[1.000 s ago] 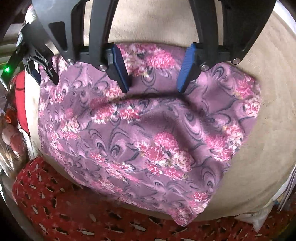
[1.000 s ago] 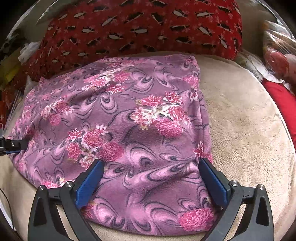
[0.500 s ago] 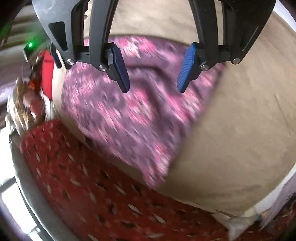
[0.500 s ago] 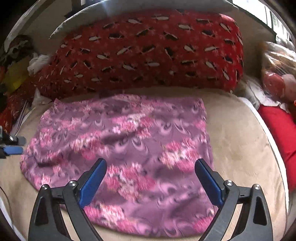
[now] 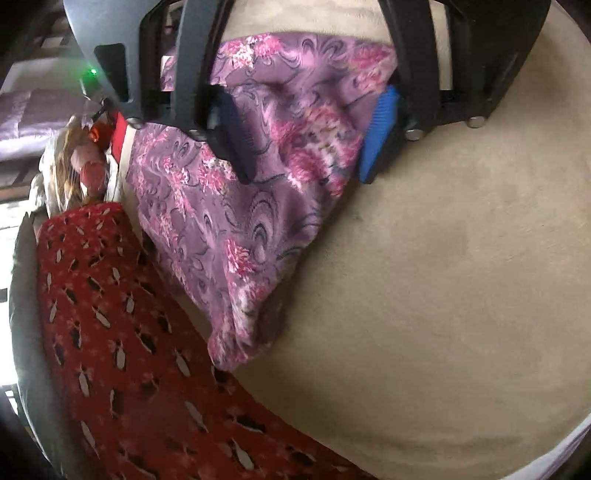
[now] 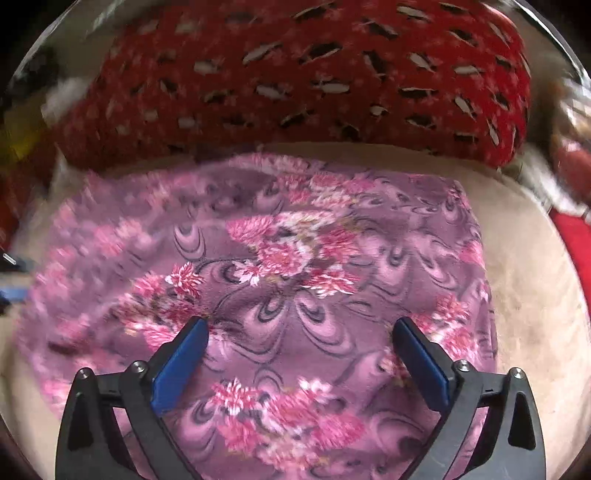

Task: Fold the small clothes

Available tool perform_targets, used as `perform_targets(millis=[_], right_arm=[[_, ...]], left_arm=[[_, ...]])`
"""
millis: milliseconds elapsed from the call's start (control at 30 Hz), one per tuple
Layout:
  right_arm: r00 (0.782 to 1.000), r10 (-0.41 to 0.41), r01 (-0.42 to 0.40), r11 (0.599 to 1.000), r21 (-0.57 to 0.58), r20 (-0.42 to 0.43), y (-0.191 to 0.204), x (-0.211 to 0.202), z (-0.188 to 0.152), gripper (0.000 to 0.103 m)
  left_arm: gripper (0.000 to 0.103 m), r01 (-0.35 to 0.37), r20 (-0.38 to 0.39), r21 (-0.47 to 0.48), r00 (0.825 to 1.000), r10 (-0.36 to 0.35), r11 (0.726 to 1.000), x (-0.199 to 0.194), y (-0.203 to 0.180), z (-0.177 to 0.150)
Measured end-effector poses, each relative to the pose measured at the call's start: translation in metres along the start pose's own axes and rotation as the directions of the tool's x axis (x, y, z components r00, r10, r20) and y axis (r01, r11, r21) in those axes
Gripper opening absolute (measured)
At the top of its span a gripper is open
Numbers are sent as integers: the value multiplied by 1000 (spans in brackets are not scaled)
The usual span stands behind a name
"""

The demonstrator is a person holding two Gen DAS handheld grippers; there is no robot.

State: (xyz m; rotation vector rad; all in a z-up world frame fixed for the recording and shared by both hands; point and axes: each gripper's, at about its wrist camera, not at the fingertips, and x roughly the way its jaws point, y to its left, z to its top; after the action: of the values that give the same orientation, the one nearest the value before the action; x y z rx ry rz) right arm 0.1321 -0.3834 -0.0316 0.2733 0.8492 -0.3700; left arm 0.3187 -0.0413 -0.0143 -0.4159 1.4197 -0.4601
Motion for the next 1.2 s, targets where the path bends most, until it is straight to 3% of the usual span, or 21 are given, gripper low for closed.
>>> perform_targets(millis=[100,167,200,233,267,300,467,600,733,1200], right_arm=[[1000,-6,6,1000,13,31,-25,-10,-10,102],[999,-29,30,999,16,-45,-38,8,-22,103],[999,-14,15,1000,27,-35,-43,10,-26,103],[1000,0,0,999,39,15,-46,6,-30,103],[1000,-2,1,999,39,21,-45,7,-31,103],[999,-12,12,999,31,30,-44,7,-32,103],[999,-5,3,999,36,51,-46,4,-39,103],[998,-2,0,999,37,61,-47,3,-43,103],[998,12,-15,999,42,66,-46,3,-39,103],[991,91,-100,991,87,100,-58,-2,-42,103]], left_arm=[[77,-13,-41,48,999,15,999,15,-11,-2],[77,-49,-45,95,998,53,994,19,-21,-7],[72,-61,-48,120,997,67,991,20,-27,-11],[61,-59,-51,133,996,67,989,20,-30,-12],[34,-62,-63,144,995,72,988,19,-33,-13],[17,-68,-75,148,994,80,987,19,-34,-14],[13,-91,-34,189,995,99,978,1,-57,-23],[12,-21,-9,239,1000,24,971,-20,-92,-39],[12,-4,11,280,1000,1,960,-29,-127,-51],[12,67,-45,277,997,-57,959,10,-204,-81]])
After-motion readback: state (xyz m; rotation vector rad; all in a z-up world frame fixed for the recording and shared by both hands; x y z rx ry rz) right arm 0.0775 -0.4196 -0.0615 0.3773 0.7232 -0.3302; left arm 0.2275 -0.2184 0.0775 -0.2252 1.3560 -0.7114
